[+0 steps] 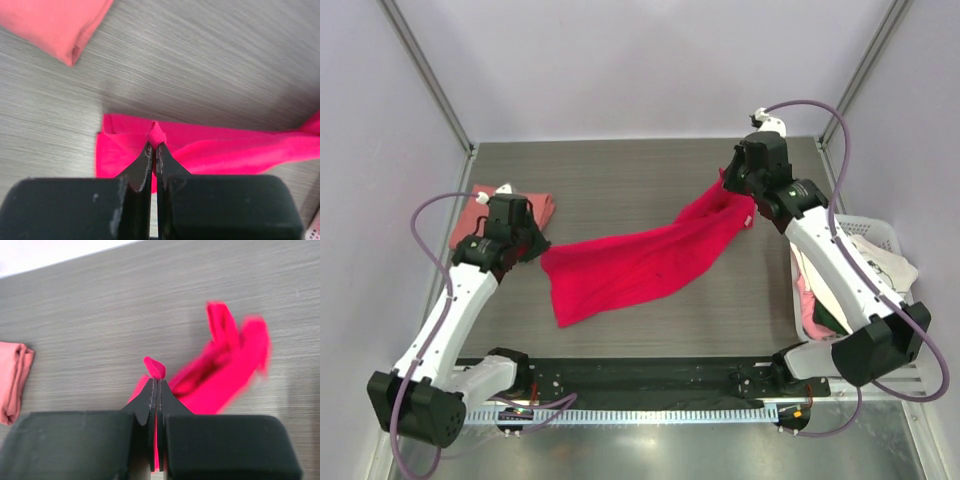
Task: Fold and stack the t-shirts
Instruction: Flatten the tshirt out
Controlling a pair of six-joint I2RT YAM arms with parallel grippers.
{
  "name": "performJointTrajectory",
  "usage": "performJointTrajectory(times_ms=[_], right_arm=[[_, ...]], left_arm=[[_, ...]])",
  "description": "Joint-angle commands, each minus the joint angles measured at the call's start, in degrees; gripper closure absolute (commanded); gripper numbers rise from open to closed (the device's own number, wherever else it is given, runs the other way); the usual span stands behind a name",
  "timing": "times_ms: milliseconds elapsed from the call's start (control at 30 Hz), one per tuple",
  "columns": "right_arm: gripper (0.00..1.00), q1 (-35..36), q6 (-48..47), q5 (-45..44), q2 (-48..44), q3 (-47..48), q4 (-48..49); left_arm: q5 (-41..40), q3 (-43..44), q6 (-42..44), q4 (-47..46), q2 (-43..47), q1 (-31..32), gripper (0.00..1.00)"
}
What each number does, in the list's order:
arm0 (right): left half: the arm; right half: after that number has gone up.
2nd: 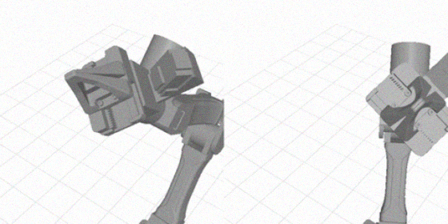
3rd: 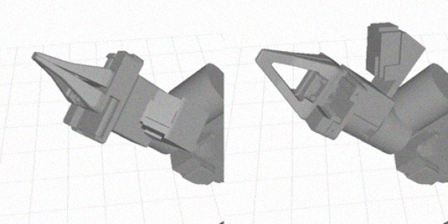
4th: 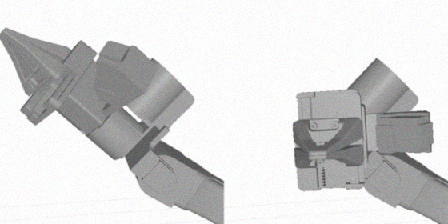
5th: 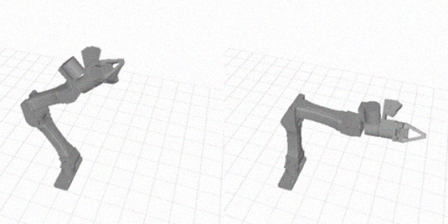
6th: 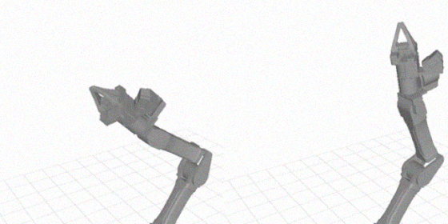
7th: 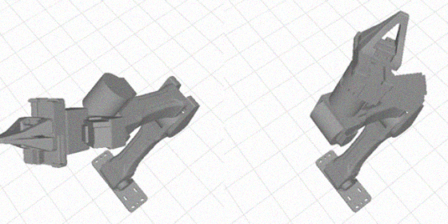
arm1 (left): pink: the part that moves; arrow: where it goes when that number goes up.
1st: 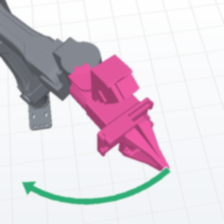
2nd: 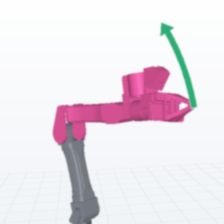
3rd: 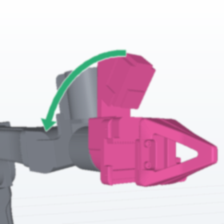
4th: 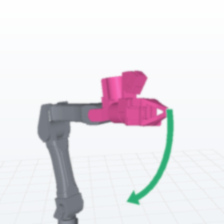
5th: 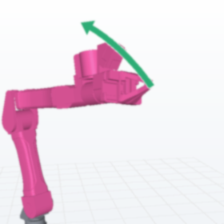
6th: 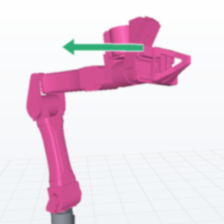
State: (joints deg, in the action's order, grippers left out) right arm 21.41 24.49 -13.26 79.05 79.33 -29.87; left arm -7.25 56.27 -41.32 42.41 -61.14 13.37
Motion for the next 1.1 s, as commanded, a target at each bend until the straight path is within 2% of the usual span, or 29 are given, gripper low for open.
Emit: performJointTrajectory(times_ms=[0, 133, 267, 467, 567, 733, 900, 1000, 1033, 1067], right_arm=[[0.99, -0.9, -0.8, -0.8, -2.8, 1.7, -2.3], [0.99, -1.2, -1.2, 1.7, -5.2, 0.5, -2.5], [0.99, -1.2, -1.8, 5.5, -4.1, -0.5, -2.9], [0.99, -1.1, -1.5, 2.7, -5.8, -1.3, -3.0], [0.99, -1.2, -1.2, 0.5, -8.5, -0.6, -3.9], [0.99, -1.2, -0.2, 3.7, -10.9, 2.8, -4.1], [0.99, -1.1, -0.9, 7.4, -1.2, 9.0, -3.6], [0.99, -1.1, -1.2, 8.9, 9.4, 15.4, -2.0], [0.99, -1.1, -1.2, 9.5, 12.3, 20.4, -1.8], [0.99, -1.0, -1.0, 11.7, 18.5, 23.4, -1.7]], left_arm=[[-2.9, 4.7, 1.8, 5.2, 3.9, -0.1, 1.0], [-4.7, 6.5, 2.2, 7.2, 6.6, 0.0, 1.0], [-1.2, 8.3, 3.3, 6.5, 8.4, -0.1, 1.0], [1.9, 18.3, 7.1, 11.8, 7.4, -0.1, 1.0], [6.4, 22.2, 9.4, 14.4, 7.7, 0.0, 1.0], [10.1, 22.6, 10.1, 16.8, 10.3, -0.1, 1.0], [12.4, 19.1, 10.2, 17.1, 12.0, 0.0, 1.0], [12.2, 16.0, 10.5, 16.6, 12.8, -0.1, 1.0], [12.0, 14.5, 10.5, 16.3, 13.0, 0.0, 1.0], [11.9, 13.5, 10.6, 16.0, 13.1, -0.1, 1.0]])
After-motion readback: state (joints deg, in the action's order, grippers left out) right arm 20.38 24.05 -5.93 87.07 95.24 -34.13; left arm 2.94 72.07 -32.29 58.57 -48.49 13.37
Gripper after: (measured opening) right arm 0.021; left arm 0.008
